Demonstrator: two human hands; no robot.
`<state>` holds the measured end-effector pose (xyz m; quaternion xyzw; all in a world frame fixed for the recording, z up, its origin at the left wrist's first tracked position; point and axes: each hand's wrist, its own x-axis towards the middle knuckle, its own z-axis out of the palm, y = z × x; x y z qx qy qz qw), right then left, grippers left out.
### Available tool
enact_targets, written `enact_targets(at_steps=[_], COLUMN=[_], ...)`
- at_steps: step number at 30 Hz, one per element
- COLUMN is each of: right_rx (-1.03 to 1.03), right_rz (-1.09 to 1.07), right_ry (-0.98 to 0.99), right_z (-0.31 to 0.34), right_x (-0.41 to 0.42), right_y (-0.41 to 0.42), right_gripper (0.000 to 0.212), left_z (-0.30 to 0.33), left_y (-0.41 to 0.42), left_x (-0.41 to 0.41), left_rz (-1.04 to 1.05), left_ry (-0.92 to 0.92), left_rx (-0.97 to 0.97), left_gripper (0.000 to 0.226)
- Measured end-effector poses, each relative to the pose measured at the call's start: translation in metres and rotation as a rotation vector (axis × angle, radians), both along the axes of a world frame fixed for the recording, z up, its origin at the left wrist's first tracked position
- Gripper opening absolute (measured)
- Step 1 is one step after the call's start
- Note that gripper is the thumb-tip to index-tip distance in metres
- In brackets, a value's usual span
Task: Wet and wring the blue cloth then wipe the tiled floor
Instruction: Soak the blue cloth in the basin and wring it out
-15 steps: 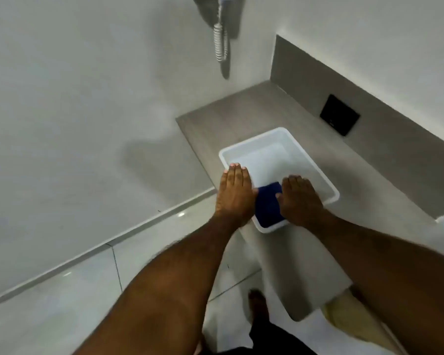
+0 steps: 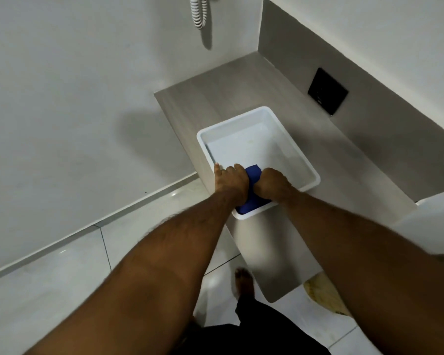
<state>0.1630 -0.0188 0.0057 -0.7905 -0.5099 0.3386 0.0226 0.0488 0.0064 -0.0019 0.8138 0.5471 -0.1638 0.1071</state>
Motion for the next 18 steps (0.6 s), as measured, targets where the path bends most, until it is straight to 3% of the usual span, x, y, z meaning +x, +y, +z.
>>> enact_targets(at_steps=[5,8,12,18], right_rx=[0.114,0.252,0.444,0.433], right_rz=[-0.297,-0.394,-0.323,-0.090], right_ry=[0.207,0.303,0.347,0.447], right_z=[0.011,0.023,0.057,0.080], right_x=[-0.015,-0.031,-0.070,-0.173], right_y=[0.011,0.015,0.028,0.048], right_gripper=[0.029,0.030,0.021,0.026], left_z=[0.027,0.051,0.088,0.103], left_y=[0.024,0.030,0.036,0.036], left_x=[-0.014,-0.031,-0.079,-0.201], left_rz=[0.079,0.142,0.185,0.360], left_ry=[-0.273,-0.492,-0.690,-0.747], left_rx=[-0.117,-0.058,0.097,0.202], left_gripper=[0.002,0.008,0.022,0.024])
